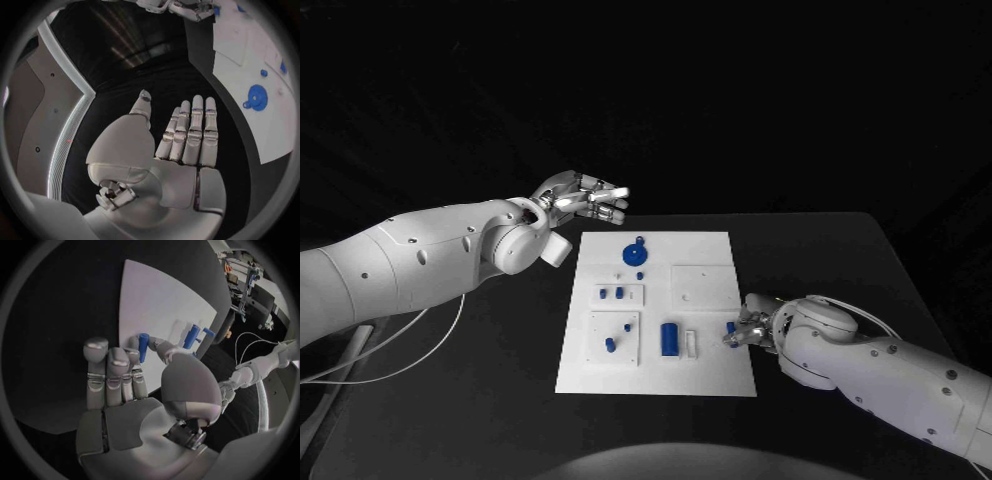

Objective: Assemble the parts on the task board

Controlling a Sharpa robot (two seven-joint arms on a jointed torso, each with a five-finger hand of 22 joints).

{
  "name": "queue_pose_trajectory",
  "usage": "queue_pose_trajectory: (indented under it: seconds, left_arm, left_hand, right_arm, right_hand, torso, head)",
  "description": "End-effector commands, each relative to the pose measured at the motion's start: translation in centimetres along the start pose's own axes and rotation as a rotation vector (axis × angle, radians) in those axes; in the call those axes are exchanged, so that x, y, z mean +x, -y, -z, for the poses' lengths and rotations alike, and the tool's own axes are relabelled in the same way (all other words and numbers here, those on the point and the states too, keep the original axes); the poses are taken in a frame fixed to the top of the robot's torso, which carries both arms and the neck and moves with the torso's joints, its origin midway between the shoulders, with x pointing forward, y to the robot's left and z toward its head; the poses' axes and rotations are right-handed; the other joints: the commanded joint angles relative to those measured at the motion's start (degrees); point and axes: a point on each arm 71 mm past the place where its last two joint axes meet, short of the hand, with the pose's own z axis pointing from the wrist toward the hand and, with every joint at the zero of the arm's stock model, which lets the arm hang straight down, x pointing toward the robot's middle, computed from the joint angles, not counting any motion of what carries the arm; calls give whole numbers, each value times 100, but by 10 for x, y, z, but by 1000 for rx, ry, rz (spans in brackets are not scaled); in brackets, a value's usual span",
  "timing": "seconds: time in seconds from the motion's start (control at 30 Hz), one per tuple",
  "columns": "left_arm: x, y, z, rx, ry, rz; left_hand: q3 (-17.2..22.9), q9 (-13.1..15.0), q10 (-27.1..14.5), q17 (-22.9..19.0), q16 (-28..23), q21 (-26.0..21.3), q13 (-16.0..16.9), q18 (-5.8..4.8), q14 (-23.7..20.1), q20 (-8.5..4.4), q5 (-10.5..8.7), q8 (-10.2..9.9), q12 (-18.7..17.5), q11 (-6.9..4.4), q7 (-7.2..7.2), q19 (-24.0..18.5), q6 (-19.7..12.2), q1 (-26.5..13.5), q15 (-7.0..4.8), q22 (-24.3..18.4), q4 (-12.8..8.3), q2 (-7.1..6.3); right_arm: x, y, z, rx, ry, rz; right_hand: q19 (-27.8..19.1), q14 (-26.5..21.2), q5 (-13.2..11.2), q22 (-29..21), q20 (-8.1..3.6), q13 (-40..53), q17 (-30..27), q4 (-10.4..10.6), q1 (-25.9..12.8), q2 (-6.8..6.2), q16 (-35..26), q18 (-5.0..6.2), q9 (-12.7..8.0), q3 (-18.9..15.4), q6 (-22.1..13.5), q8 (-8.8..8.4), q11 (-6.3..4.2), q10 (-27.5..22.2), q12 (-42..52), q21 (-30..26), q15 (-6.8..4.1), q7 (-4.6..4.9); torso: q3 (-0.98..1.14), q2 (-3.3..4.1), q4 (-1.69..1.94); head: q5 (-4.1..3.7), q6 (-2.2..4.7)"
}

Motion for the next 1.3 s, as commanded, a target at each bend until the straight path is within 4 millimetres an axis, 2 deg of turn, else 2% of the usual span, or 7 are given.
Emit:
queue_pose_trajectory:
  seconds: [0.03,0.3,0.53,0.77,1.1,1.23,1.3]
  left_arm:
    - [2,1,0,1,-20,11]
    - [2,0,0,-3,-24,11]
    - [3,0,0,-4,-29,11]
    - [3,0,0,-4,-32,10]
    - [3,0,1,-5,-34,10]
    - [4,0,0,-5,-34,10]
    - [4,0,0,-5,-35,10]
  left_hand:
    - [-6,0,-39,0,-12,28,4,38,-26,26,3,0,-8,-6,3,25,-20,7,-13,3,30,-44]
    - [-7,0,-39,-2,-12,28,4,38,-26,25,1,0,-8,-7,3,26,-19,10,-13,3,31,-45]
    - [-7,0,-39,-2,-12,28,4,38,-26,25,1,0,-8,-7,3,26,-19,10,-13,3,31,-45]
    - [-7,0,-39,-2,-12,28,4,38,-26,25,1,0,-8,-7,3,26,-19,10,-13,3,31,-45]
    - [-7,0,-39,-2,-12,28,4,38,-26,25,1,0,-8,-7,3,26,-19,10,-13,3,31,-45]
    - [-7,0,-39,-2,-12,28,4,38,-26,25,1,0,-8,-7,3,26,-19,10,-13,3,31,-45]
    - [-7,0,-39,-2,-12,28,4,38,-26,25,1,0,-8,-7,3,26,-19,10,-13,3,31,-45]
  right_arm:
    - [12,7,-2,21,-50,-60]
    - [11,0,3,-29,-41,-171]
    - [9,-10,9,-89,-24,-262]
    - [10,-19,15,-124,-30,-311]
    - [14,-25,16,-134,-78,-317]
    - [16,-26,16,-133,-99,-310]
    - [16,-26,16,-133,-105,-308]
  right_hand:
    - [70,-10,96,433,14,14,13,-1502,18,26,32,86,-5001,1765,-290,13,-24,55,48,60,4,226]
    - [59,-6,143,424,3,34,21,-1503,41,19,45,87,-5004,1617,-246,13,-35,88,84,117,-8,214]
    - [73,-8,131,406,-2,43,-6,-1481,13,78,18,78,-4994,1352,-204,15,-43,93,88,72,-17,200]
    - [83,-4,192,416,-8,41,-1,-1492,30,73,27,75,-4988,1361,-156,14,-51,109,89,82,-22,188]
    - [91,-3,192,415,-6,34,-9,-1483,32,100,26,61,-4991,1187,-140,13,-53,107,70,53,-19,182]
    - [94,-3,112,408,0,25,-17,-1467,28,143,18,52,-4990,1019,-141,13,-53,101,55,11,-13,179]
    - [107,3,50,398,3,24,-19,-1448,37,200,19,42,-4986,765,-137,14,-54,103,55,-30,-12,173]
  torso:
    - [3,0,2]
    - [0,0,3]
    - [3,0,3]
    - [0,2,-1]
    - [-3,1,1]
    - [-2,3,2]
    - [1,2,3]
  head:
    - [8,-1]
    - [21,-3]
    - [22,-2]
    - [29,-15]
    - [26,-22]
    - [27,-26]
    - [30,-35]
